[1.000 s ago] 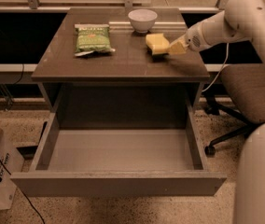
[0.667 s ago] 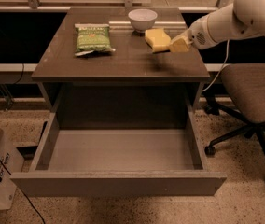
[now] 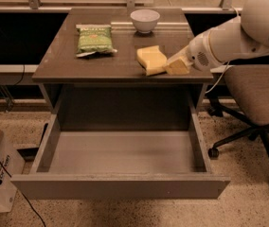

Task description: Place sponge into top drawer

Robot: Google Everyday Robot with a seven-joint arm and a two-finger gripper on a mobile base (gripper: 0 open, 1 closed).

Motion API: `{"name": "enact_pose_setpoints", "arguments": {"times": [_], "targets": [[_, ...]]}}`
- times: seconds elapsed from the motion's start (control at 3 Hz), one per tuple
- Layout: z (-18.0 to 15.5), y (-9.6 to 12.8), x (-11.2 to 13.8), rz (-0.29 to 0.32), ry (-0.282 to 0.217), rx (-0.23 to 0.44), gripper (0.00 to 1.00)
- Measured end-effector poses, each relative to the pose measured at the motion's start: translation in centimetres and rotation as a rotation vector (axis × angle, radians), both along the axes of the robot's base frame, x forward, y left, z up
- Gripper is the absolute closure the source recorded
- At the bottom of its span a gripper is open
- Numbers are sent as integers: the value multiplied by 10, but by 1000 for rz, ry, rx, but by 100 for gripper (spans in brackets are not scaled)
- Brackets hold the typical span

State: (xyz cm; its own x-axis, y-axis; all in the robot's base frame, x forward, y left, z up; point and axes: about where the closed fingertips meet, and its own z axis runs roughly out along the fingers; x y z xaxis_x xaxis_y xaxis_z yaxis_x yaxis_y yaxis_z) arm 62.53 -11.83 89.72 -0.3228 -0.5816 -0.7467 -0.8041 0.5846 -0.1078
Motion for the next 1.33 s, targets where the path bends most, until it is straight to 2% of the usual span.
{"name": "enact_pose_setpoints", "arguments": {"times": [0.33, 0.67, 1.0, 1.33], "targets": [[-14, 20, -59, 43, 24, -16, 100], [-59, 32, -110, 57, 82, -62, 100], [-127, 33, -141, 50, 174, -92, 100], [-199, 19, -151, 10, 255, -72, 97]]}}
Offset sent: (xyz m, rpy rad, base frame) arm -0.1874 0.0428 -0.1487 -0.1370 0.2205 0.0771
